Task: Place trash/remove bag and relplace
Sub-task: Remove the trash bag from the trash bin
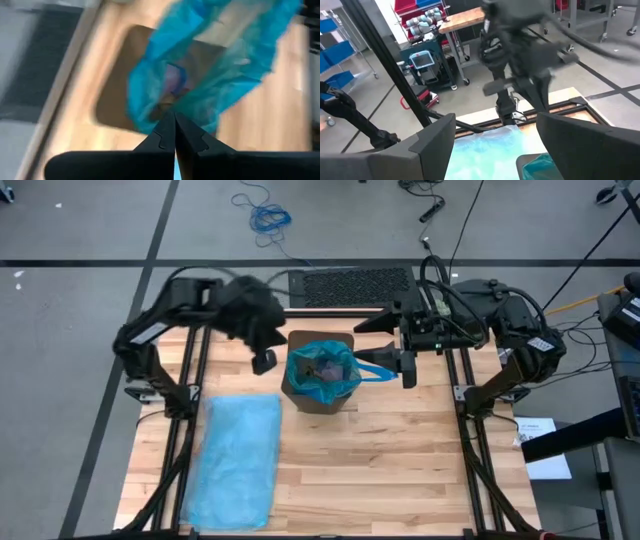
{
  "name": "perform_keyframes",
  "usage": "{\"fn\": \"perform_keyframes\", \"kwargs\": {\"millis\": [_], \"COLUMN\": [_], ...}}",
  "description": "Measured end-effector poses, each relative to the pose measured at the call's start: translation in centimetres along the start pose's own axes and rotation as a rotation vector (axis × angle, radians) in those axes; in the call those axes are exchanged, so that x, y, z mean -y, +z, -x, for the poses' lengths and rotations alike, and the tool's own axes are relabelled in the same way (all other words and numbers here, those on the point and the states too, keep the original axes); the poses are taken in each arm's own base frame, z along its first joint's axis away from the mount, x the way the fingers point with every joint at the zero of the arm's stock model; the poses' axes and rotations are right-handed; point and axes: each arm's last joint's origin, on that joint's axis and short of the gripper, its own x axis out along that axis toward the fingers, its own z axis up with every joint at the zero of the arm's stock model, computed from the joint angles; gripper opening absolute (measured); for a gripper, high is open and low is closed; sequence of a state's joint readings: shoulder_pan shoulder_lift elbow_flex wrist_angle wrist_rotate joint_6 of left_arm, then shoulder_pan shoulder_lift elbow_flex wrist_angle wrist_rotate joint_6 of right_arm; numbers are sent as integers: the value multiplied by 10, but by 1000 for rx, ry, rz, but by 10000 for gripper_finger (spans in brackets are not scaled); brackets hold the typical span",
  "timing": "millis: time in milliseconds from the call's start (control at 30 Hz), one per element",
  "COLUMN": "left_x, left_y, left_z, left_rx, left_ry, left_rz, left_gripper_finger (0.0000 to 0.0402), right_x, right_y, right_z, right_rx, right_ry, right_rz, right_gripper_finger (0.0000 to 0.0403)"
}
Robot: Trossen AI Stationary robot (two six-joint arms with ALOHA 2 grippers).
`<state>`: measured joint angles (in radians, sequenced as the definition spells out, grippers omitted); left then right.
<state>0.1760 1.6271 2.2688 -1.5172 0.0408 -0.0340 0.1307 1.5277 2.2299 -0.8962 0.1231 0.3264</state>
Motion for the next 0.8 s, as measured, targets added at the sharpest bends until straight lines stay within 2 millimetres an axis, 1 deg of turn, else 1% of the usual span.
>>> {"fn": "perform_keyframes", "kwargs": {"millis": [67, 100, 233, 367, 533, 600, 700, 800], "left_x": [-11, -17, -42, -72, -106, -113, -119, -121], "left_y": [4, 7, 9, 5, -7, -9, -9, -5], "left_z": [-9, -12, -20, -31, -55, -65, -76, -82], "left_rx": [-11, -5, -13, -20, -33, -13, 13, 61], "left_ry": [-84, -99, -74, -181, -255, -293, -299, -292], "left_rz": [-12, -23, -86, -2, 94, 112, 101, 75], "left_gripper_finger": [2, 2, 1, 1, 1, 1, 1, 11], "right_x": [0, -1, -1, -1, -1, -1, -1, -1], "right_y": [0, 0, 0, 0, -1, -1, -1, -1], "right_z": [1, 1, 2, 2, 2, 2, 2, 2], "right_rx": [-3, -4, -6, -11, -13, -12, -12, -12], "right_ry": [16, 21, 24, 24, 24, 24, 24, 24], "right_rz": [-1, -1, -1, 5, 23, 30, 33, 33], "right_gripper_finger": [270, 270, 270, 270, 270, 270, 270, 270]}}
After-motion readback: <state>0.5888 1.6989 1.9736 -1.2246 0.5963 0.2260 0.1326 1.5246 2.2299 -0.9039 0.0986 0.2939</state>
